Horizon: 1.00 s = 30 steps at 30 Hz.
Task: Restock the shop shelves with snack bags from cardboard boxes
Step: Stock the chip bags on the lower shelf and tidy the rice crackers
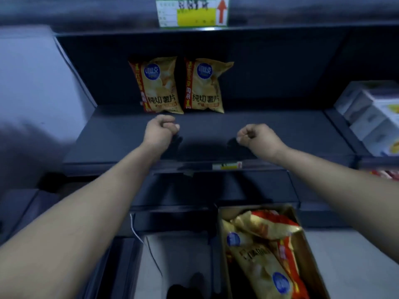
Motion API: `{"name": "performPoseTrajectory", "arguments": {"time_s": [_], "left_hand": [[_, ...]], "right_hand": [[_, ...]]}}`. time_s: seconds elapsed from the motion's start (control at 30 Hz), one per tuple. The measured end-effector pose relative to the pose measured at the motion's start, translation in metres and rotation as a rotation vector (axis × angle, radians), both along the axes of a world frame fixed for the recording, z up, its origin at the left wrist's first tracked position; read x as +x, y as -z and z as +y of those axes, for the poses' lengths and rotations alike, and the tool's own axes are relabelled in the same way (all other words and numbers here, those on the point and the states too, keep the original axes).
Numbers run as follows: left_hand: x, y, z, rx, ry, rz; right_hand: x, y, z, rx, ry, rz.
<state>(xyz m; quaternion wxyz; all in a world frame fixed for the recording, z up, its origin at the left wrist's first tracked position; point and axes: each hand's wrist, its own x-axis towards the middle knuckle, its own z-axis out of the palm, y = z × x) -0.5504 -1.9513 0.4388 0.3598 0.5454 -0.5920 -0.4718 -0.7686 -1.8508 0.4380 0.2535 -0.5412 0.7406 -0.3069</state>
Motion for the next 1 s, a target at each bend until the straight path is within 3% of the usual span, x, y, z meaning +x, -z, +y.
{"name": "performPoseTrajectory", "arguments": {"time_s": [0.23, 0.43, 0.67, 1.0], "left_hand": [[-0.056, 0.04, 0.139, 0.103, 0.284, -0.171], [-0.08, 0.095, 0.215, 0.323, 0.463, -0.372], [-0.098, 0.161, 0.259, 0.581, 0.432, -0.464], [-0.111, 0.215, 0.286, 1.004, 0.29, -0.424]], "right_hand": [[-0.02, 0.033, 0.12, 0.256, -0.157, 0.22], [-0.04, 0.081, 0.185, 0.516, -0.23, 0.214], [-0.06, 0.136, 0.213, 0.638, -0.203, 0.179], [-0.081, 0.185, 0.214, 0.652, -0.151, 0.159]]}}
